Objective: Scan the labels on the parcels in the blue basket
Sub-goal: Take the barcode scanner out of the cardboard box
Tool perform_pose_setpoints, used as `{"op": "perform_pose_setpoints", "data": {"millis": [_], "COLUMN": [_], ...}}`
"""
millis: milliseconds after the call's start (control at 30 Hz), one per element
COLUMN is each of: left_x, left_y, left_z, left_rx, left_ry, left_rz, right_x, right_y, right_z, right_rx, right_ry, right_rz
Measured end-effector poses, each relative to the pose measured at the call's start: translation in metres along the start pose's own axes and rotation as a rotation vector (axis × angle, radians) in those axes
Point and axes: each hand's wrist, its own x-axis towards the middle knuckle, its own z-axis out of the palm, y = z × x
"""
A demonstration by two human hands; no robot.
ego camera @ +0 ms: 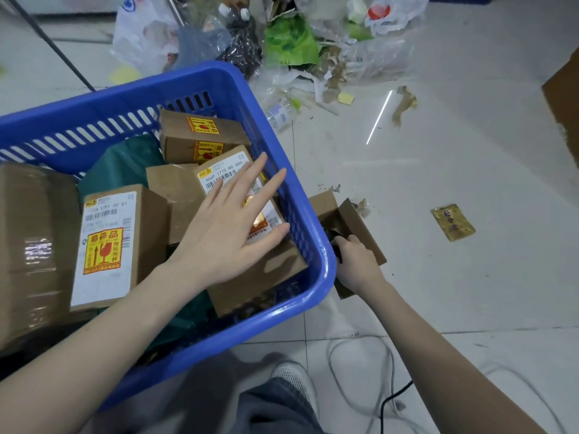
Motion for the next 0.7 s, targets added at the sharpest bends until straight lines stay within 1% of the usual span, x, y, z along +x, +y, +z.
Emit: {"op": "perform_pose_setpoints", "data": {"millis": [100,300,400,500,600,700], "left_x": [-0.004,-0.023,-0.039,-0.059,-0.081,-0.102], "left_y": [0.003,0.017,0.026,0.034,0.039,0.039], "left_z": [-0.017,-0.064,-0.090,-0.114,-0.137,-0.160], "left_rx": [0.010,0.022,0.001,-0.038,-0.191,-0.525], "left_ry": [0.034,0.132,0.183,0.224,0.262,0.303], "left_rz": [-0.008,-0.021,-0.047,-0.098,-0.204,-0.311], "right_x": [-0.012,-0.049,-0.077,-0.107,-0.141,-0.179], "right_y": [-0.013,-0.051,-0.074,-0.101,-0.133,-0.165], "right_z": [-0.026,-0.099,-0.131,-0.159,-0.182,-0.200], "right_rx": [0.011,0.074,0.190,0.397,0.688,0.925], "right_ry": [0.078,0.314,0.462,0.555,0.519,0.383], "right_rz": [-0.046,-0.167,-0.229,-0.324,-0.451,-0.596]}}
